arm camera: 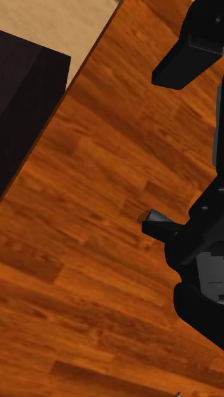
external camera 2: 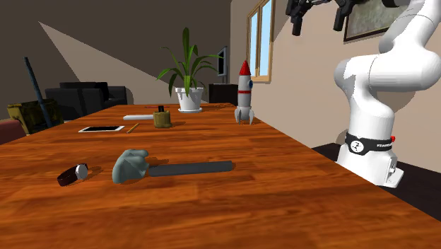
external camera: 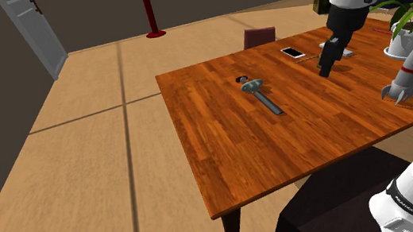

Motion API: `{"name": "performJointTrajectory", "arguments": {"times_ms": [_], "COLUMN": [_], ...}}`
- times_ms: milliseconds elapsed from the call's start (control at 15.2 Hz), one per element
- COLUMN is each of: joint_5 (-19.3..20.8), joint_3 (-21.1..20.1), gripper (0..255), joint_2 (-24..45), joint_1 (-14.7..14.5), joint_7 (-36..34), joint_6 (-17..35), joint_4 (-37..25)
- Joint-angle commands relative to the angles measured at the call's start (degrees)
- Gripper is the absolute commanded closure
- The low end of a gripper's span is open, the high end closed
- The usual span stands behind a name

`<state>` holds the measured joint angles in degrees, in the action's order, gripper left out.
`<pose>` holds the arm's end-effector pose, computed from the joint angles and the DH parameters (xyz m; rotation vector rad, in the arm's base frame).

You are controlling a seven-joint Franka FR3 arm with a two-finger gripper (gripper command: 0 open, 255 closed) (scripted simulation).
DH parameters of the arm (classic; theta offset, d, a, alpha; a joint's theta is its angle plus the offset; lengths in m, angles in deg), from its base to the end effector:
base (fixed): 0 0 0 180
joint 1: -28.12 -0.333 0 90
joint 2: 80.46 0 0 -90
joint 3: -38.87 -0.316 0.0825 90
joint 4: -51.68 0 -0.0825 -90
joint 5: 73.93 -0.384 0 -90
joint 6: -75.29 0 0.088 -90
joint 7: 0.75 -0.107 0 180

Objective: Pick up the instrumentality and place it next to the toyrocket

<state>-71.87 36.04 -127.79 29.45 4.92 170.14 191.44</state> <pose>0.3032 0.0082 0.5706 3.0622 0.1721 0.0588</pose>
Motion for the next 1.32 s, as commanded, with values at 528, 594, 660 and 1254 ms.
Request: {"name": "performJointTrajectory", "arguments": {"times_ms": [528,594,660,1254], "joint_5": [-1.2,-1.4,-1.6,-4.2], "joint_3": [1.3,1.5,1.7,3.9], "gripper": [0,0,0,0], "joint_2": [14.3,16.4,18.4,37.8], "joint_1": [3.2,3.5,3.9,6.3], "joint_7": [-5.1,-5.7,-6.2,-10.2], "joint_6": [15.0,16.7,18.4,31.8], "joint_4": [1.2,1.1,0.8,-4.5]}}
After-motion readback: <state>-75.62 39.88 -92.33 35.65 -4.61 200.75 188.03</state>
